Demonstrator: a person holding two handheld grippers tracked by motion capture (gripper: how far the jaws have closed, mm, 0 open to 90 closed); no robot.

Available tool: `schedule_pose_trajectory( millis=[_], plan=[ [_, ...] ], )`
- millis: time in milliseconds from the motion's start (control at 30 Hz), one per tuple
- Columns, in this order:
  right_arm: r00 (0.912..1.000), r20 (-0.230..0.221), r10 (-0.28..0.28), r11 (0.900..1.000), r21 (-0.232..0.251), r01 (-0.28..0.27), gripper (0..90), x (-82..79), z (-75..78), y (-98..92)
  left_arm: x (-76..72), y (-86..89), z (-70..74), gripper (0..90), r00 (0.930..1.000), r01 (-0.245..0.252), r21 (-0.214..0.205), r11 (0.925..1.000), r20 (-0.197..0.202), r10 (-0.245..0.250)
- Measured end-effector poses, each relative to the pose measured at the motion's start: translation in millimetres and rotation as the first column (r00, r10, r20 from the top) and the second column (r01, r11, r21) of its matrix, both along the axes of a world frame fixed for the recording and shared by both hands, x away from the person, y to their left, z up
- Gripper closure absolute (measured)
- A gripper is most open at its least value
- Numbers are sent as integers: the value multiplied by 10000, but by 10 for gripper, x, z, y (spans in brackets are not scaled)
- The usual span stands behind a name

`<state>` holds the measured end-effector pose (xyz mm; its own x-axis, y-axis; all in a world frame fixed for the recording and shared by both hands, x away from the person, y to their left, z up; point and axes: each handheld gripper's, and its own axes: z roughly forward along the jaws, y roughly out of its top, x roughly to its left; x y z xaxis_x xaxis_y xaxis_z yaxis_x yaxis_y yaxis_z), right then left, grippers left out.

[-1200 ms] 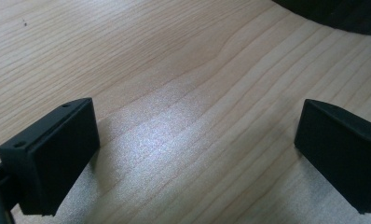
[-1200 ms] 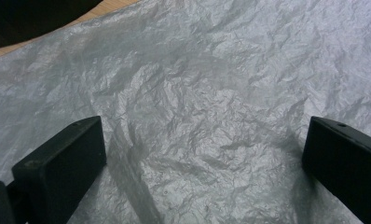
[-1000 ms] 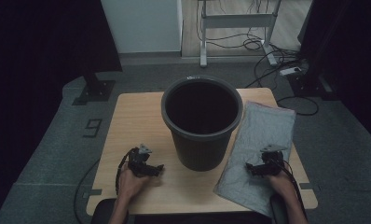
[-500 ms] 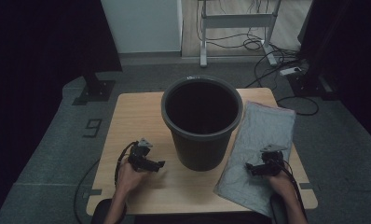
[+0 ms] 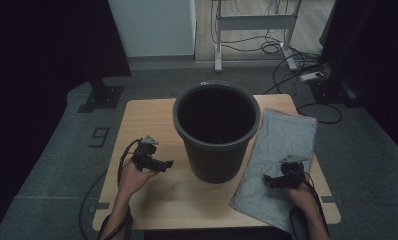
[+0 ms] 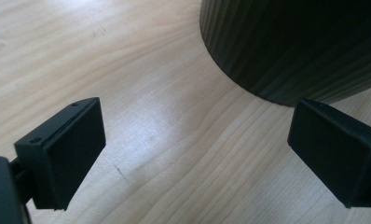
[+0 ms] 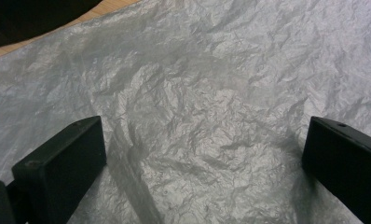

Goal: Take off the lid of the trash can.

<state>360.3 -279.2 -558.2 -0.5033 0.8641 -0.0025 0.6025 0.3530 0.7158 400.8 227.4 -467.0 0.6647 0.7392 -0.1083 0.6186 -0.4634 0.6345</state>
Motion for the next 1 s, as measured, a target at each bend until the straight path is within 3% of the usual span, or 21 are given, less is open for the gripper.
schedule_pose_trajectory(
  millis=[533, 1000],
  plan=[
    [10000, -7, -4, 10000, -8, 4, 0, 0, 1, 0, 169, 109, 422, 49, 10000, -23, -94, 10000, 54, 23],
    [10000, -8, -4, 10000, -8, 4, 0, 0, 1, 0, 293, 87, 762, 60, 9999, 148, -146, 9998, 82, -147]
  ],
)
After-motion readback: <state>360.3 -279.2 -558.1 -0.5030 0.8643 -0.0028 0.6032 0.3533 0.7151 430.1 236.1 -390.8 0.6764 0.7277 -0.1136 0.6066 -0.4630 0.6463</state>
